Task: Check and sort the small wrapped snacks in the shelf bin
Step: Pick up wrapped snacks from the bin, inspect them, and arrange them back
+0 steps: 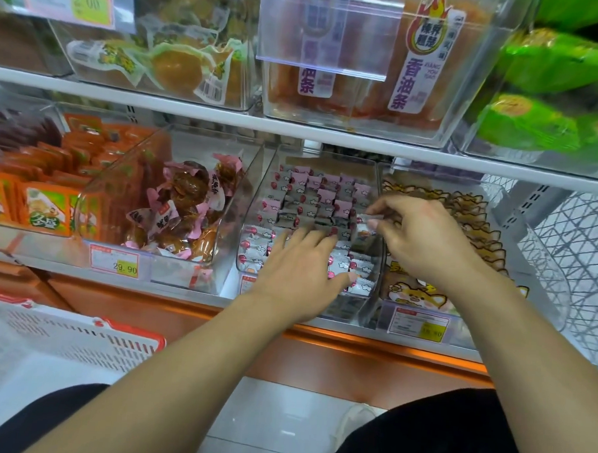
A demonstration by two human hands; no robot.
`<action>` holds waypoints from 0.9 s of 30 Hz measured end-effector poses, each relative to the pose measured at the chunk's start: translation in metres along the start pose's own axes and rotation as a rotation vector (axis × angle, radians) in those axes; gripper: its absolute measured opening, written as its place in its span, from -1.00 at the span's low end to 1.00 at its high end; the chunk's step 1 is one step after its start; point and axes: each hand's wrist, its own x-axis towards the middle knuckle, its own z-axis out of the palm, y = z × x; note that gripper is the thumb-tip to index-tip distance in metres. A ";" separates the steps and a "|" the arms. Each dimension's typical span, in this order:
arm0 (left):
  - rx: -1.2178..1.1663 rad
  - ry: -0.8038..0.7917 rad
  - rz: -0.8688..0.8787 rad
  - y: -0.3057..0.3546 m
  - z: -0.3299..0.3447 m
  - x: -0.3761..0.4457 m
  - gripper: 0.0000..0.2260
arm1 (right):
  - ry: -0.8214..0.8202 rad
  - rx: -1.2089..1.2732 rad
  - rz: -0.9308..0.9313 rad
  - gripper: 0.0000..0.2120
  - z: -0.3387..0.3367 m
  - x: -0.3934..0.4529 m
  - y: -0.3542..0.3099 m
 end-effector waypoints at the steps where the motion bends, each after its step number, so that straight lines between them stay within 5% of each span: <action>1: 0.011 -0.015 -0.006 -0.001 0.002 0.001 -0.34 | -0.005 -0.003 0.000 -0.94 0.001 0.001 0.000; 10: 0.116 0.012 0.104 0.006 0.009 -0.002 -0.42 | 0.277 0.294 0.069 -0.94 -0.005 0.000 0.001; 27: 0.176 -0.163 0.061 0.008 0.005 0.023 -0.01 | 0.071 0.085 -0.070 -0.97 -0.018 -0.014 0.001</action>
